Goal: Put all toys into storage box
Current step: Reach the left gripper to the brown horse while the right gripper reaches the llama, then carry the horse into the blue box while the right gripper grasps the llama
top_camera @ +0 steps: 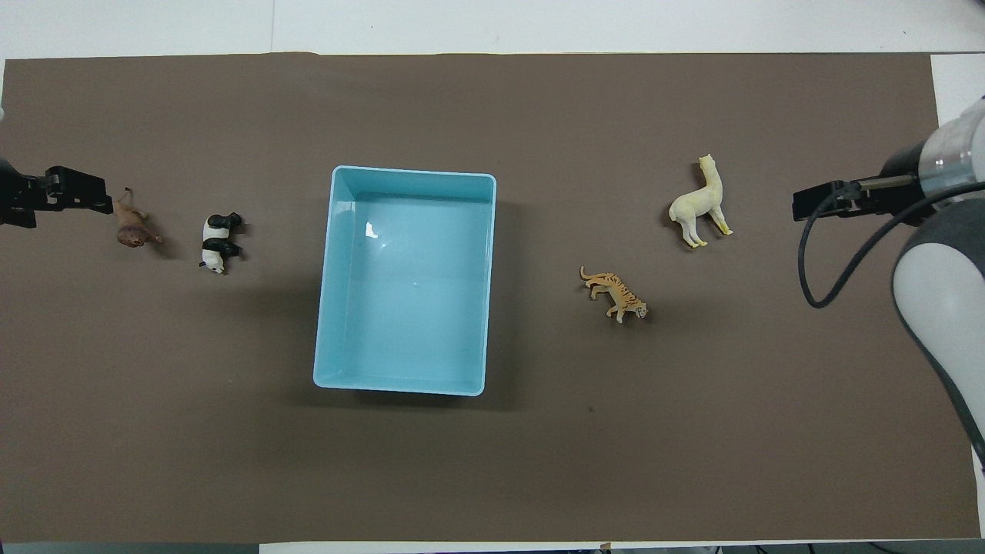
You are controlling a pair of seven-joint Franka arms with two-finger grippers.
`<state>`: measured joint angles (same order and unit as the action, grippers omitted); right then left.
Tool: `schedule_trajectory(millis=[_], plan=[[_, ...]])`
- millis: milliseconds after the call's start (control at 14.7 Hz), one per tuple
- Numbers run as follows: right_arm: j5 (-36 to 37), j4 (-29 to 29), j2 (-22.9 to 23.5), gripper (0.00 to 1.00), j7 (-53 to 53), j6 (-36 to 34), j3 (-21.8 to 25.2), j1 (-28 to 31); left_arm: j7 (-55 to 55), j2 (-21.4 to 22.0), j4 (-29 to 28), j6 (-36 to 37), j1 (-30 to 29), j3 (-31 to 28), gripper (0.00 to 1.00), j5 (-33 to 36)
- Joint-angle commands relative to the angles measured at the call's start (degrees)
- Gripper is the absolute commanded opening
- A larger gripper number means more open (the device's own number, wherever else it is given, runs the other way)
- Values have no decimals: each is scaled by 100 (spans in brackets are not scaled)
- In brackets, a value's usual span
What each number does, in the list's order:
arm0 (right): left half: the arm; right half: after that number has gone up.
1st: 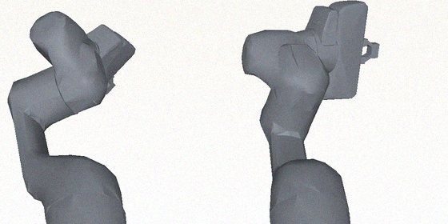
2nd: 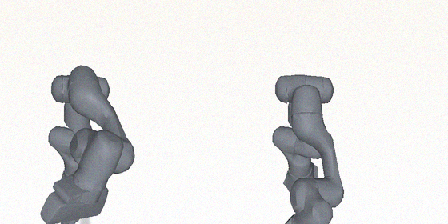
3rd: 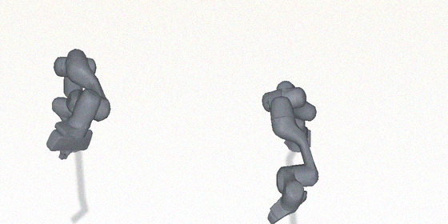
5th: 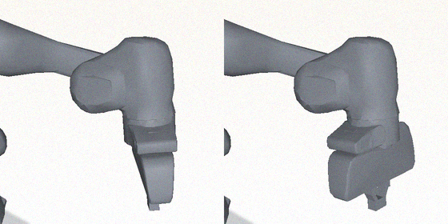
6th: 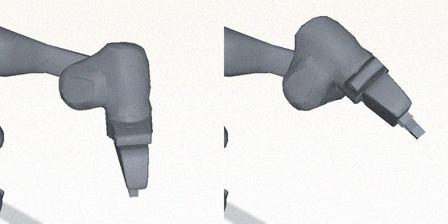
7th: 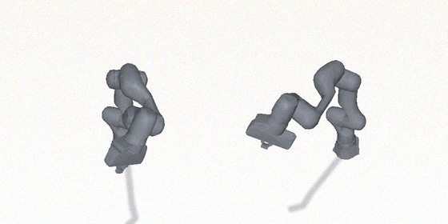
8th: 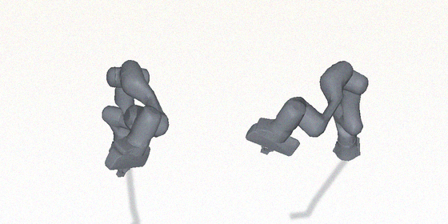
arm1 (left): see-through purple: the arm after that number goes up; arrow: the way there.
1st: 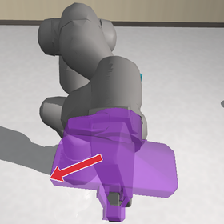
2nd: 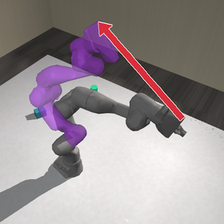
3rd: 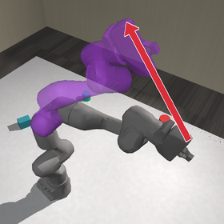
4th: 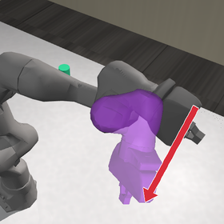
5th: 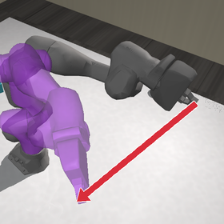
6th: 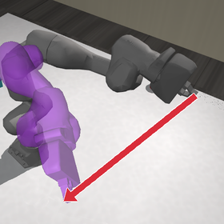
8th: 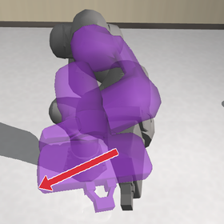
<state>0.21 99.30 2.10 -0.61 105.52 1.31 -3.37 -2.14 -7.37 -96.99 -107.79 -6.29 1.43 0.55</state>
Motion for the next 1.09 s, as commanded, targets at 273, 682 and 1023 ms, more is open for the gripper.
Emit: schedule_trajectory(millis=[273,682,1023], plan=[[-109,-359,1107,100,588,766,10,-242,-40,-1265,-180,-2290,-488,24,100,217],[-100,783,1468,100,395,2332,10,-436,-375,-1566,-793,-2782,-522,6,100,244],[-91,845,1810,100,9,2727,10,-770,-392,-1469,-1182,-2880,-523,-55,40,244]])
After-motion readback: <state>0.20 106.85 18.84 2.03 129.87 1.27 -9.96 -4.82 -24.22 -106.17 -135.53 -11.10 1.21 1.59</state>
